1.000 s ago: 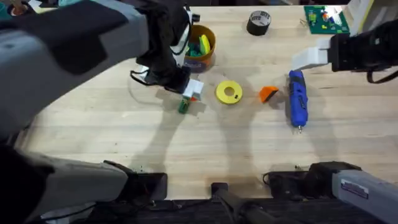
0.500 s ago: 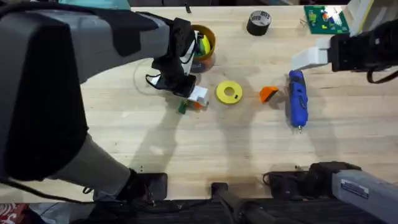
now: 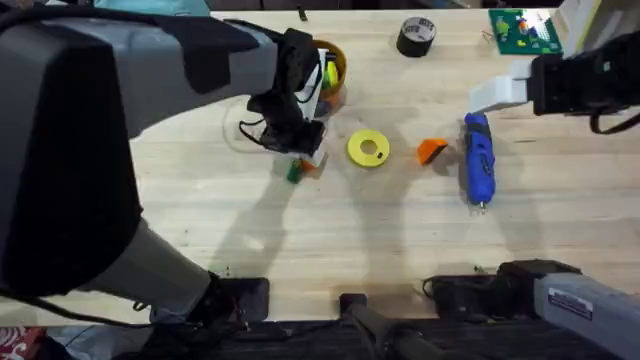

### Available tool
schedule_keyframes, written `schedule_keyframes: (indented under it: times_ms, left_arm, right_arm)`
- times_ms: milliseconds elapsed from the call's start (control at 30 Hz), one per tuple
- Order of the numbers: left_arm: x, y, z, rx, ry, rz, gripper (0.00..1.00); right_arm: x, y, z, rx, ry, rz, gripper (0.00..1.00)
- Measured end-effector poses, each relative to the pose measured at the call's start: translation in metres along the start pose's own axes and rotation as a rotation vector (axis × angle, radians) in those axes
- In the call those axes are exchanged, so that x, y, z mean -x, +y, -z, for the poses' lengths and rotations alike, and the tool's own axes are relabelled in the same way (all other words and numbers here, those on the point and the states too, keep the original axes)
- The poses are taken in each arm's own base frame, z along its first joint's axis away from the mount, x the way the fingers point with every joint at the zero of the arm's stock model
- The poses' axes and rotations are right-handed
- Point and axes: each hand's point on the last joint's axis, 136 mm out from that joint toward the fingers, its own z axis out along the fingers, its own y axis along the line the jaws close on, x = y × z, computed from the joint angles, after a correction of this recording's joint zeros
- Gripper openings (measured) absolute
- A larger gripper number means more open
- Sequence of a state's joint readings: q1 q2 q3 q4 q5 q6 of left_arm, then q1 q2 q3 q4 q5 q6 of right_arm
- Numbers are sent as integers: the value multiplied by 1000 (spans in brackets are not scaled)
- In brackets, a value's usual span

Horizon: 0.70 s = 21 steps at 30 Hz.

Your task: Pick up the gripper from the table and insert it into the empty holder that is missing its gripper. Then pick up a screw, insert it into the mounting hole, and use the screwdriver to tighten it. Finally, clean up the table by picking up the vegetable and placing it into the bucket.

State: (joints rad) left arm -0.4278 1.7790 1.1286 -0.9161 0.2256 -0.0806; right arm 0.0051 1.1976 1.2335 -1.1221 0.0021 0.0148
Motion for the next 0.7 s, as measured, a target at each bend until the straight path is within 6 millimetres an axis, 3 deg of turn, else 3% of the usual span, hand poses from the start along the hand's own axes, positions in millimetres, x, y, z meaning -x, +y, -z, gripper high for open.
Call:
schedule_keyframes:
  times_ms: [500,600,700]
  left_arm:
    - [-1,8,5,41,-5,11,3]
    - [-6,12,18,66,-7,20,3]
    - [-3,8,44,74,-60,11,3]
  right_arm:
    - [0,0,0,0,0,0,997]
    - [0,0,0,0,0,0,997]
    - [0,0,0,0,0,0,997]
